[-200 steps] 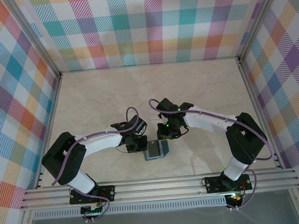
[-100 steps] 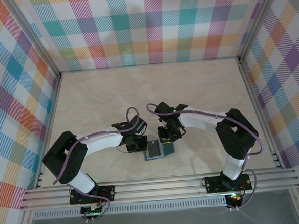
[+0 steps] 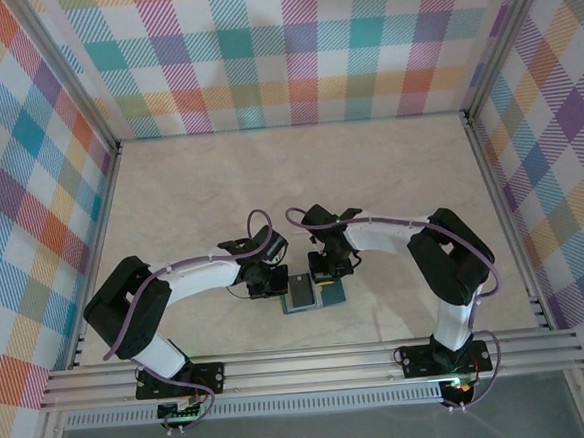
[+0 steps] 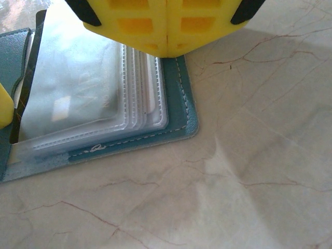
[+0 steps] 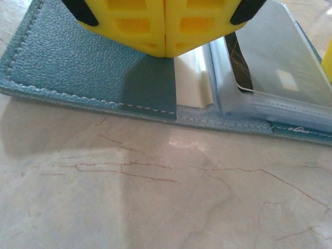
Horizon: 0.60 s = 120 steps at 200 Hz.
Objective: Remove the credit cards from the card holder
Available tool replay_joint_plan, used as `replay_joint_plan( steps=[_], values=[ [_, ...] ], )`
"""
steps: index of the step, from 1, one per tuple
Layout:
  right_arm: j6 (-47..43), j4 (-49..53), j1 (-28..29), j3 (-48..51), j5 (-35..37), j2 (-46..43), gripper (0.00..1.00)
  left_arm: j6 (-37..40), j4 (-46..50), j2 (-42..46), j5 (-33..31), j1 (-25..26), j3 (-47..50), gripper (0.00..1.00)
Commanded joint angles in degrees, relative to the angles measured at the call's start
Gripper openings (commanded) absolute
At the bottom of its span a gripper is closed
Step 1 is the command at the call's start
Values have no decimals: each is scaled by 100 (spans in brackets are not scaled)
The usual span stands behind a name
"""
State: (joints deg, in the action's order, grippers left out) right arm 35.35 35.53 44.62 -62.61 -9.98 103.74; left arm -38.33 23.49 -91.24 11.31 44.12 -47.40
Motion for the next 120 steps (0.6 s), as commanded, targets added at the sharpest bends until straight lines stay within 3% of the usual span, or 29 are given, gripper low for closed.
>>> replay_joint_plan(
  steps=[1,120],
  values=[
    [124,-413,55,295,-290,11,8,55,80,-236,-208,44,52,7],
    [378,-1049,48,578,-977,-362,9,282,-283,-162,-200,44,-60,8]
  ],
)
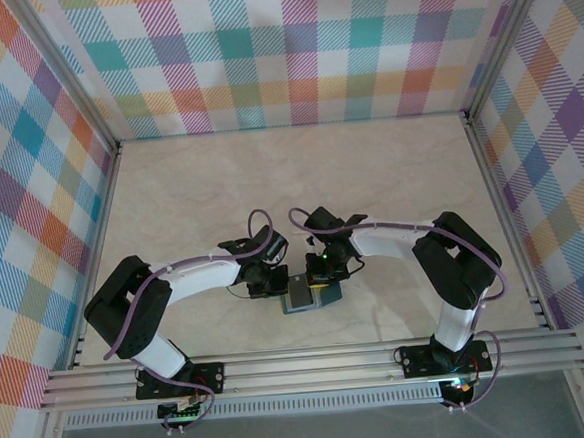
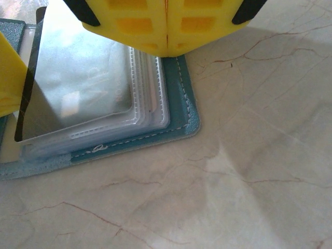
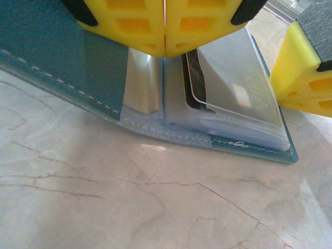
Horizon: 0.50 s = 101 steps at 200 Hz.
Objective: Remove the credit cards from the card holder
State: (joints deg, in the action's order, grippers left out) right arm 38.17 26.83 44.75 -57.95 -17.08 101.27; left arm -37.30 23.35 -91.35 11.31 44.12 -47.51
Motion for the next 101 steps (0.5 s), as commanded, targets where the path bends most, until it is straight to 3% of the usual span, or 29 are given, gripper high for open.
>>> replay_joint_plan(
  steps=[1,51,101],
  values=[
    [99,-187,39,115,-268,-116,9,179,-265,-148,-204,44,-49,8],
    [302,36,39,281,36,-331,11,188,-2,152,-433,46,-119,9],
    [632,-178,44,590,193,-672,15,-67,62,545,-146,53,-205,12]
  ],
)
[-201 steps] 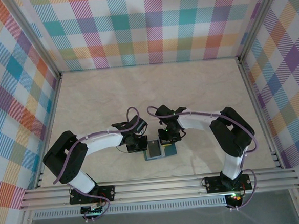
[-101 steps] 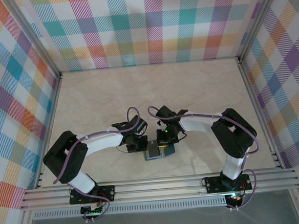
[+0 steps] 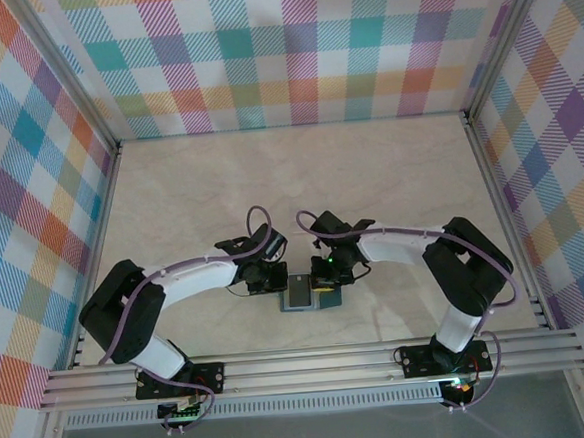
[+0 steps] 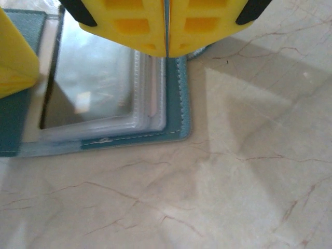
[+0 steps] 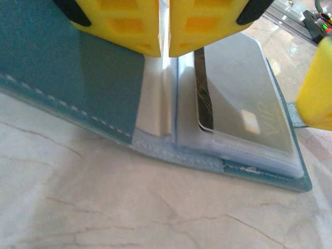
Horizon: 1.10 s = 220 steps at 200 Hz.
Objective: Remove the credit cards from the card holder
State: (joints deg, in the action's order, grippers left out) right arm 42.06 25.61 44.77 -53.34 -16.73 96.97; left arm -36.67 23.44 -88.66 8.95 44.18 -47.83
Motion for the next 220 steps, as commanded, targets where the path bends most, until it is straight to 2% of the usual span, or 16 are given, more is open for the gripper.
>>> replay_joint_plan(
  steps=[1,31,58,89,123,220],
  values=[
    [242,-60,41,130,164,-250,15,-135,53,282,105,51,-173,12],
    [315,-182,40,159,181,-346,19,-149,-6,207,303,64,-268,15],
    [437,-570,31,278,35,-407,27,-110,-24,-72,403,72,-298,14],
    [532,-995,24,386,-206,-345,31,-62,-60,-280,409,71,-236,13],
    [540,-1127,23,400,-340,-85,31,17,127,-430,277,72,-218,12],
    [469,-1019,30,436,-166,120,23,33,221,-523,186,69,-163,10]
  ],
)
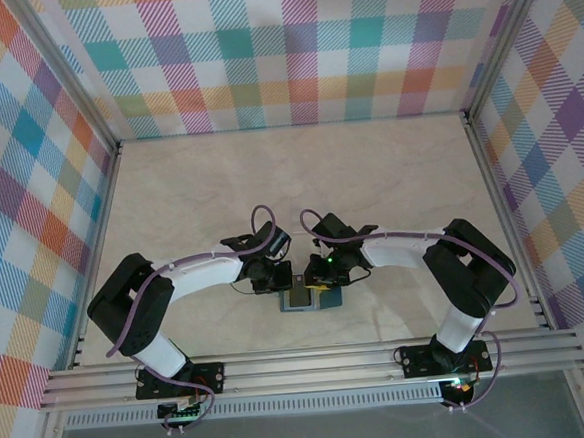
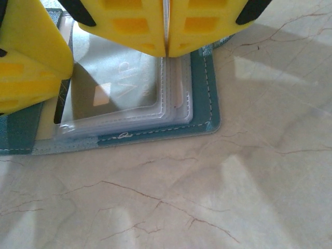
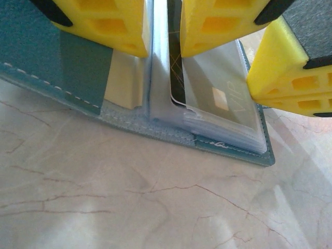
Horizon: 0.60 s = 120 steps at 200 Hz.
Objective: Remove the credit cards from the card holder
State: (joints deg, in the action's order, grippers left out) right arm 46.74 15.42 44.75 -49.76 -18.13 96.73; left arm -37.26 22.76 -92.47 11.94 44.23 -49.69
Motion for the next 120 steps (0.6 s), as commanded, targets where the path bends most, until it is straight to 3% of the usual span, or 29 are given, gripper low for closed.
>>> replay_joint_plan(
  steps=[1,120],
  values=[
    [2,-6,29,79,-29,144,23,89,289,-141,-114,66,26,10],
    [-71,536,25,45,536,-33,14,66,346,-68,-193,62,88,10]
  ],
)
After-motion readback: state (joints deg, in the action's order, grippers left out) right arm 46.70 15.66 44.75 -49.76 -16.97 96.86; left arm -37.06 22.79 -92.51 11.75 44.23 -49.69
